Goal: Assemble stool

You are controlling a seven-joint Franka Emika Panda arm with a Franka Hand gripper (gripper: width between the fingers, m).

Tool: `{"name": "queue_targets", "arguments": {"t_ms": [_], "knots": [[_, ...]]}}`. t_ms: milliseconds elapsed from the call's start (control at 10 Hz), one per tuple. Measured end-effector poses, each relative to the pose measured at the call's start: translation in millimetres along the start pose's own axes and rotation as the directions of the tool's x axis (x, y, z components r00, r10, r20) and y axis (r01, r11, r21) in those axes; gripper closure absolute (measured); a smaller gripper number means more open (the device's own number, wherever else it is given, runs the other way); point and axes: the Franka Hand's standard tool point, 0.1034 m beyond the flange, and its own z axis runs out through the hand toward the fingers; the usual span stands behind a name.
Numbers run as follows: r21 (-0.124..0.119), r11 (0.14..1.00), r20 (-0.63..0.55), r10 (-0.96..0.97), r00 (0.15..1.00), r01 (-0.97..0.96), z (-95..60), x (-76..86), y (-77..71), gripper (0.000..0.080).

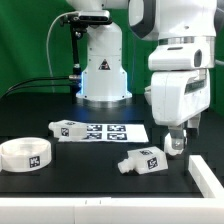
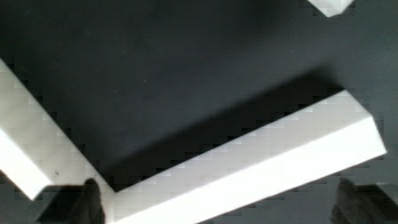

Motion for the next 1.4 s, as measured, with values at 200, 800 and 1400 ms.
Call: {"name": "queue_targets", "arguments": {"t_ms": [200,800,1400], "knots": [[-0.004,1.0,0.004,-0.017,1.0,0.017,0.3,-0.2,-0.5,0.015],[0.019,0.958,0.051,-0.286,0.957,0.285,4.9,-32.2,-13.3,0.015],[0.032,0.931,0.056,-0.364,0.93,0.363,10.1,-52.0,-24.8,0.015]]}}
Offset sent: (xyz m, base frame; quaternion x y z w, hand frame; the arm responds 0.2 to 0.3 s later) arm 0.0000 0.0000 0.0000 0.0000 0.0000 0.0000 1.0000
